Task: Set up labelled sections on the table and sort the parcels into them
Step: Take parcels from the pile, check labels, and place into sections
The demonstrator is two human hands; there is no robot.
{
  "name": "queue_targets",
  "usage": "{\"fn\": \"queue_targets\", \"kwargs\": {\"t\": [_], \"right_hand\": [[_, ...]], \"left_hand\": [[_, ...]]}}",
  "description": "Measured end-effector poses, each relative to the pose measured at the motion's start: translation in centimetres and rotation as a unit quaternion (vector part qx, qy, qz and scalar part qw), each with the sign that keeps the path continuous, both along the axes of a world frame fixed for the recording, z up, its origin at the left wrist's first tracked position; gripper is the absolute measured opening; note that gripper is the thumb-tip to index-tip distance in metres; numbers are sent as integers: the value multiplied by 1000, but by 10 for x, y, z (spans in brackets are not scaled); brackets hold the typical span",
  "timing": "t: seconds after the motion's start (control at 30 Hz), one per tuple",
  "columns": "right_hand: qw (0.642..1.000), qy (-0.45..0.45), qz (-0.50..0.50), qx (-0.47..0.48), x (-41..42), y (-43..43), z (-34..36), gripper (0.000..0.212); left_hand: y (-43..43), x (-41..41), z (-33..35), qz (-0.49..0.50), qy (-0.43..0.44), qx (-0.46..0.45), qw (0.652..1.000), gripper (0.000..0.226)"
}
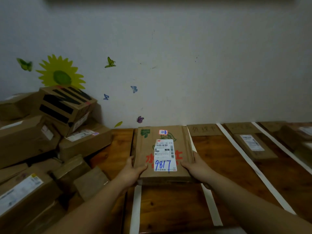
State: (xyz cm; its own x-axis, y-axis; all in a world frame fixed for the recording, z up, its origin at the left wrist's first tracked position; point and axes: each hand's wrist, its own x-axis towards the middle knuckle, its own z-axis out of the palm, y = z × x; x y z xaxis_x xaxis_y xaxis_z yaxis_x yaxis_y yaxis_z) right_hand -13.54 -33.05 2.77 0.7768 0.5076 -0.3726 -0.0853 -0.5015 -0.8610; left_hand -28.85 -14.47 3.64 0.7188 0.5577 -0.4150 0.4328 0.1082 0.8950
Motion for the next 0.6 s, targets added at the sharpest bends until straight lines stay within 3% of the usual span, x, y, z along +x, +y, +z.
{"fn": "queue_targets", "kwargs": {"t": [0.37,0.6], "right_hand": [[999,12,-52,-2,-10,-25,-29,72],[997,-28,-71,4,41,-62,-17,70]], "left_hand": [[-10,6,-26,-72,19,3,997,75],[-42,63,-22,-96,-21,34,995,87]]}}
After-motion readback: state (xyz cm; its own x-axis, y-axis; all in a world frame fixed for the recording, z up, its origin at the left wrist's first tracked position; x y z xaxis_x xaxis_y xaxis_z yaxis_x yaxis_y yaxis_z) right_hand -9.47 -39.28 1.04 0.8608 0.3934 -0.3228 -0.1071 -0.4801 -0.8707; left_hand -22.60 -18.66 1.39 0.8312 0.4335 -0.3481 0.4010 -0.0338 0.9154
